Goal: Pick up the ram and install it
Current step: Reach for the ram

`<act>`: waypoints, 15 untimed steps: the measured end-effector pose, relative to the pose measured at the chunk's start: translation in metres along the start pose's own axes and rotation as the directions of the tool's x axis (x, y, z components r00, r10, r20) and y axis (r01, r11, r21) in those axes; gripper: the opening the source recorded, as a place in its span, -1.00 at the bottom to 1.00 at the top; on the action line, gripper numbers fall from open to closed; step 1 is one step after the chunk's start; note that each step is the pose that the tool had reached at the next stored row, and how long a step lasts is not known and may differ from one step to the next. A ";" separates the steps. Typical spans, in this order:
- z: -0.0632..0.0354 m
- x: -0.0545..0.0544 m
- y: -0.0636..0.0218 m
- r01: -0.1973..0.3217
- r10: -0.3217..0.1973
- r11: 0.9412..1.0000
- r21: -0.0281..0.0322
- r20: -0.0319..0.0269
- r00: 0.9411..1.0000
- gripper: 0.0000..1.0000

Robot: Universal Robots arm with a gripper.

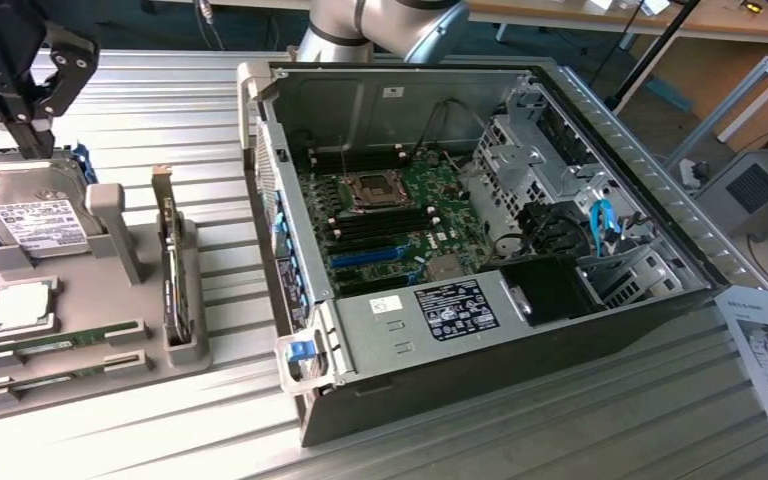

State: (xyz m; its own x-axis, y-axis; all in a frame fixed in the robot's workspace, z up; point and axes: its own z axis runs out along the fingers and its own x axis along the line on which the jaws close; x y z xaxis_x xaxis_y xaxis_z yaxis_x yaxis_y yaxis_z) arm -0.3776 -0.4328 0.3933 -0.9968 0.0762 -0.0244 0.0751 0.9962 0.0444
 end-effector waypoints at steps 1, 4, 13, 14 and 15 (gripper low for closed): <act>-0.0001 0.000 -0.0012 0.000 0.000 1.000 0.000 0.000 1.000 -0.79; -0.0003 0.000 -0.0060 0.000 0.000 1.000 0.000 0.000 1.000 -0.79; -0.0010 -0.002 -0.0228 0.000 0.000 1.000 0.000 0.000 1.000 -0.79; -0.0011 -0.002 -0.0249 0.000 0.000 1.000 0.000 0.000 1.000 -0.79; -0.0011 -0.002 -0.0250 0.000 0.000 1.000 0.000 0.000 1.000 -0.79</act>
State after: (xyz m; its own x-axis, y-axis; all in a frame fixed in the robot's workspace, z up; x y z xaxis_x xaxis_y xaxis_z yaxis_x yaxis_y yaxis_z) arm -0.3779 -0.4578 0.3933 -0.9968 0.0763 -0.0245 0.0751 0.9962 0.0444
